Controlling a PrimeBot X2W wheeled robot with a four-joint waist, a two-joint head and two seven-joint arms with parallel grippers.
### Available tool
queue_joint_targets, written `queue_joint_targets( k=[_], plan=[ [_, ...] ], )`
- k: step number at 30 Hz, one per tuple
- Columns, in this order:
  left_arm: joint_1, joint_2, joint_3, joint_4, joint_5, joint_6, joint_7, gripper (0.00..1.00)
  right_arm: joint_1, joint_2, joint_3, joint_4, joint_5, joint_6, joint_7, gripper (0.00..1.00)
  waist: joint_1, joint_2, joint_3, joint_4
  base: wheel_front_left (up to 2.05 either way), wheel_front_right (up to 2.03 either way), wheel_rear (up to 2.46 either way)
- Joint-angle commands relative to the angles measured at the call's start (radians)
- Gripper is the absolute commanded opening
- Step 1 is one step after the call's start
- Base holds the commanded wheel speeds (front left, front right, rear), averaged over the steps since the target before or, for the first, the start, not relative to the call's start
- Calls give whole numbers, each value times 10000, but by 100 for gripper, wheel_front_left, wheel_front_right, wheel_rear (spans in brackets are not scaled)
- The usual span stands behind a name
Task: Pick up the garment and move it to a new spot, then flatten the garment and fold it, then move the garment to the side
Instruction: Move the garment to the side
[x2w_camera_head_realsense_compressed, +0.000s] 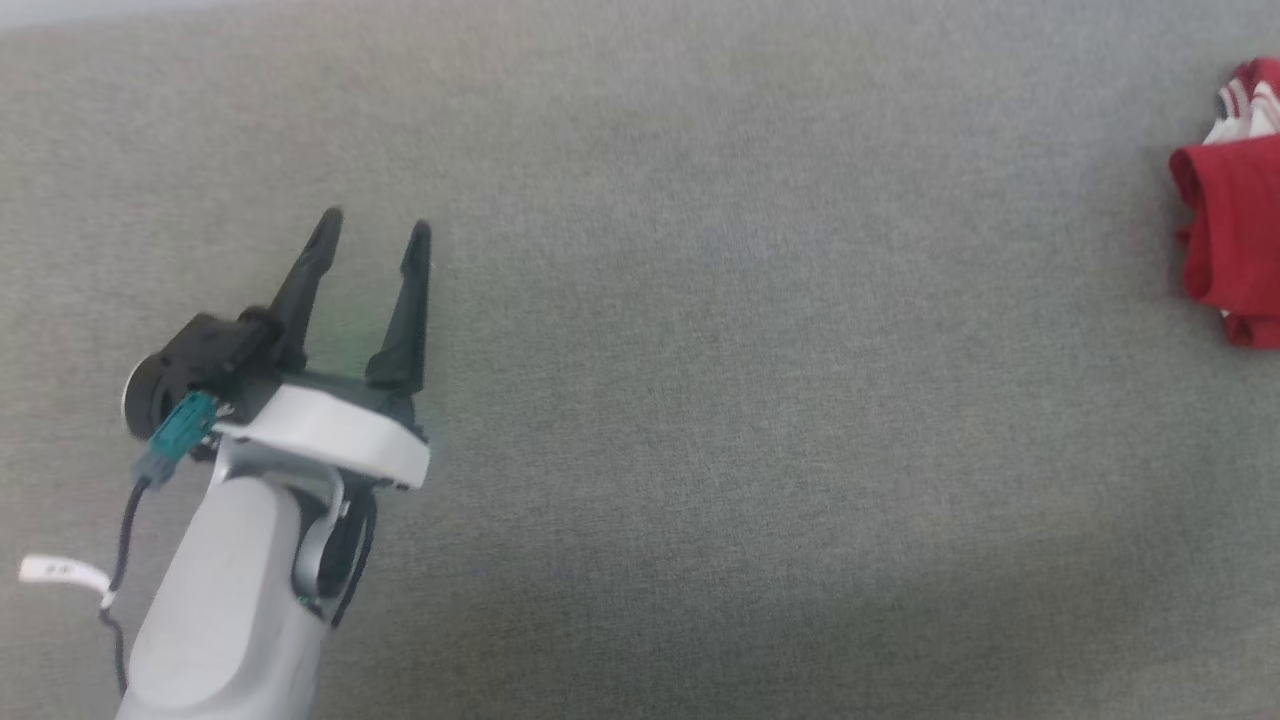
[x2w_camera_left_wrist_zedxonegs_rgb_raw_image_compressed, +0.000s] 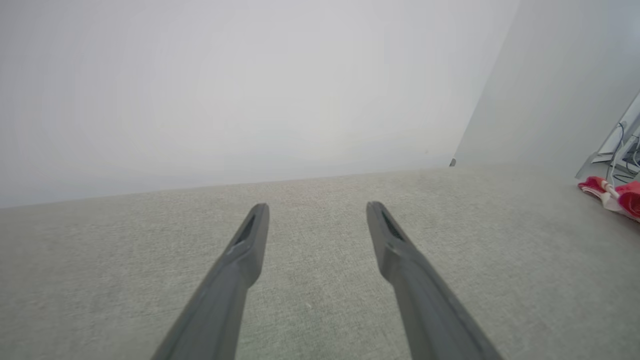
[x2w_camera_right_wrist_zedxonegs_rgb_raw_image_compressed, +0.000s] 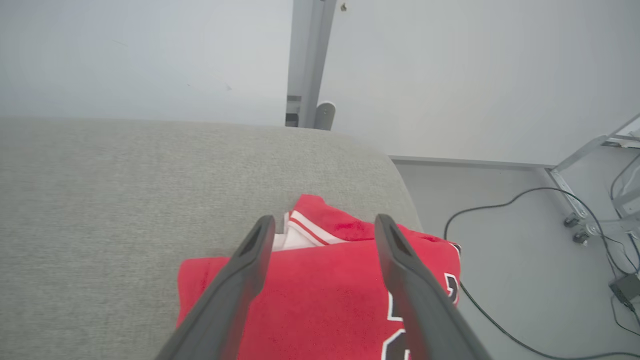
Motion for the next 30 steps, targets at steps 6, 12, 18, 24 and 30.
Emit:
queue_joint_targets(
  k=[6, 12, 18, 24, 30],
  plan=[
    [932, 6, 550, -243, 102, 140, -43, 100, 772, 519, 264, -384, 290, -15, -624, 100, 0, 0, -1075, 354, 0, 0, 0],
    [1763, -28, 1147, -525, 144, 338, -43, 100, 1690, 897, 361, -768, 567, -15, -1207, 100, 0, 0, -1837, 659, 0, 0, 0],
    [2614, -36, 1723, -824, 239, 421, -43, 100, 2680, 1233, 253, -1063, 529, -15, -1869, 100, 0, 0, -2428, 907, 0, 0, 0],
    [3443, -20, 2201, -925, 314, 334, -43, 100, 3627, 1519, -371, -1427, -2, -15, -2263, 100, 0, 0, -2921, 1019, 0, 0, 0],
    [4214, -108, 2663, -1017, 371, 223, -43, 100, 4909, 1916, -2333, -2623, -1620, -15, -2281, 100, 0, 0, -3292, 955, 0, 0, 0]
  ],
)
